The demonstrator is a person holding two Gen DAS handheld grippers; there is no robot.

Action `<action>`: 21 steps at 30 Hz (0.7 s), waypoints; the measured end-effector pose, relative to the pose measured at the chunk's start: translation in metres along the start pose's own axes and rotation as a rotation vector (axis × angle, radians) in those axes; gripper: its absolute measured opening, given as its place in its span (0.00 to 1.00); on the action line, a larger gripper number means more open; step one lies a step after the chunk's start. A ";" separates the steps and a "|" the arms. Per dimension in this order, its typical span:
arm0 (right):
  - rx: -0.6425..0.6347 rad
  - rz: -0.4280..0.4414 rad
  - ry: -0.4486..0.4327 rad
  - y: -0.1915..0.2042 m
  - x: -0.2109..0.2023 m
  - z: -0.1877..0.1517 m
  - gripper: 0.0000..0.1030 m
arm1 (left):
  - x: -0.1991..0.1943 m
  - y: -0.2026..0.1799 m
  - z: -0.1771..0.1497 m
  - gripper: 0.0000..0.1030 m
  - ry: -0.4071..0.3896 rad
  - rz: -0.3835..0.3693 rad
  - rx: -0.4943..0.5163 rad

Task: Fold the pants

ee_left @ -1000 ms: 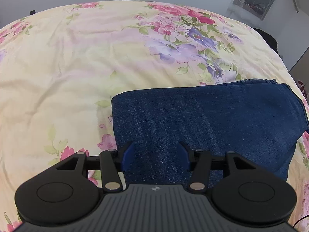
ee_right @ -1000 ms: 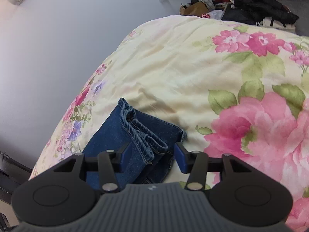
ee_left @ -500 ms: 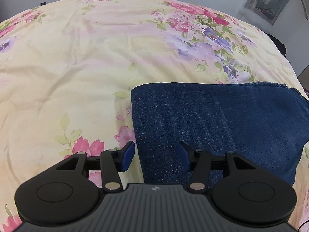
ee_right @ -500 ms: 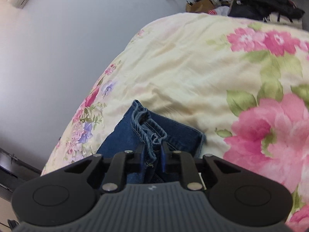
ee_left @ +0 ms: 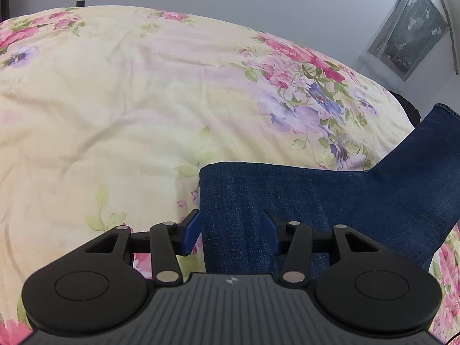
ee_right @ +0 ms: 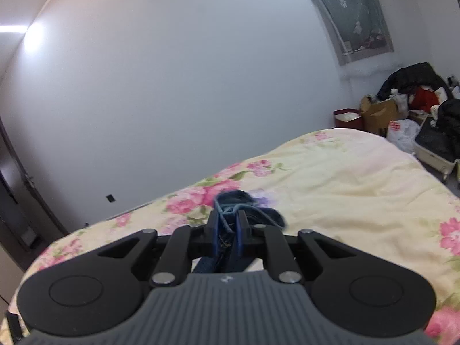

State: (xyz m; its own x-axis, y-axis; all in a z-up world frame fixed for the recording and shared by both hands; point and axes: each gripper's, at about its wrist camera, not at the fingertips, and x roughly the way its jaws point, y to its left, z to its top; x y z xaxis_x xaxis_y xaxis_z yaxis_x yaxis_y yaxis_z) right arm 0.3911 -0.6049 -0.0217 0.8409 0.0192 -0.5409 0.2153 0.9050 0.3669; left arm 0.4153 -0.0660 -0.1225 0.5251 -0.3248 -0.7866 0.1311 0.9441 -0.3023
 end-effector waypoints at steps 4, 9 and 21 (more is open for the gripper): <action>0.099 -0.187 0.182 -0.071 0.036 -0.050 0.06 | 0.013 0.000 -0.004 0.54 0.020 0.016 0.017; 0.140 -0.228 0.237 -0.101 0.052 -0.086 0.06 | 0.015 -0.007 -0.002 0.53 -0.018 0.032 0.043; 0.058 -0.248 0.268 -0.103 0.071 -0.113 0.06 | 0.043 -0.013 0.021 0.33 -0.057 0.037 0.070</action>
State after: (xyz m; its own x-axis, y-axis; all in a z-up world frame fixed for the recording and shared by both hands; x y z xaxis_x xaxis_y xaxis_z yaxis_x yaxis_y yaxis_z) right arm 0.3720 -0.6487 -0.1834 0.6010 -0.0805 -0.7952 0.4305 0.8709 0.2373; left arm 0.4544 -0.0909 -0.1413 0.5777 -0.2874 -0.7640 0.1683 0.9578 -0.2330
